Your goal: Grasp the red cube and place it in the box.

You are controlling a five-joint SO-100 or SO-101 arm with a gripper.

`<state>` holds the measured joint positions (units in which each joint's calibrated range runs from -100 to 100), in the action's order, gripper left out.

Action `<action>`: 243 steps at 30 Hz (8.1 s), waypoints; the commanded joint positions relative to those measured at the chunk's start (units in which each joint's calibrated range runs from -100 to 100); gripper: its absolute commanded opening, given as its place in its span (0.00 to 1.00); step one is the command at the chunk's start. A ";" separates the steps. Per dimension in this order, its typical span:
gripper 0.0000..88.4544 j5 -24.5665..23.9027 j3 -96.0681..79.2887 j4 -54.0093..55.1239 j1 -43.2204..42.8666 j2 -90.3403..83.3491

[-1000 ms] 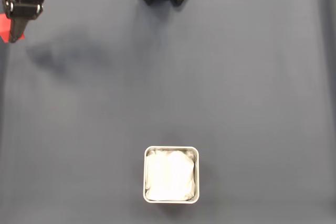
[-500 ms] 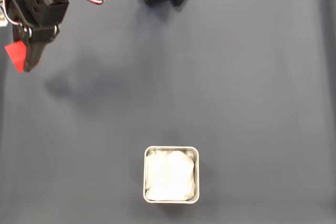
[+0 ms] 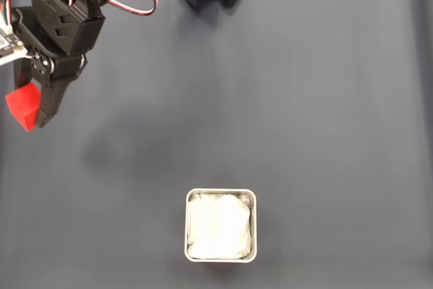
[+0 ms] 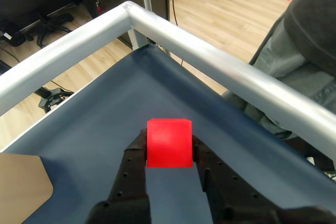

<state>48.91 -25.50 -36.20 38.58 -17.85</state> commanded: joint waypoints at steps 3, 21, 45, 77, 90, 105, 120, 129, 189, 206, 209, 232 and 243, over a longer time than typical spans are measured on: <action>0.05 0.88 4.15 -0.44 -2.92 0.26; 0.05 1.42 4.79 -0.11 -12.51 -0.18; 0.05 2.05 7.25 3.82 -22.74 2.51; 0.05 3.37 15.10 6.12 -30.69 11.26; 0.04 3.71 17.10 7.43 -32.47 14.38; 0.04 4.30 19.48 8.16 -35.02 18.02; 0.04 3.96 20.57 8.33 -36.59 19.49; 0.04 3.96 20.75 8.41 -36.52 19.75; 0.59 2.00 19.11 9.15 -35.02 16.11; 0.00 2.34 17.38 8.74 -37.01 5.45; 0.00 1.86 14.55 6.85 -37.87 -3.12; 0.00 2.64 -72.50 -14.79 -37.87 -78.25; 0.00 -1.86 -74.32 -38.23 -38.29 -82.07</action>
<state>48.42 -99.37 -70.25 0.30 -99.04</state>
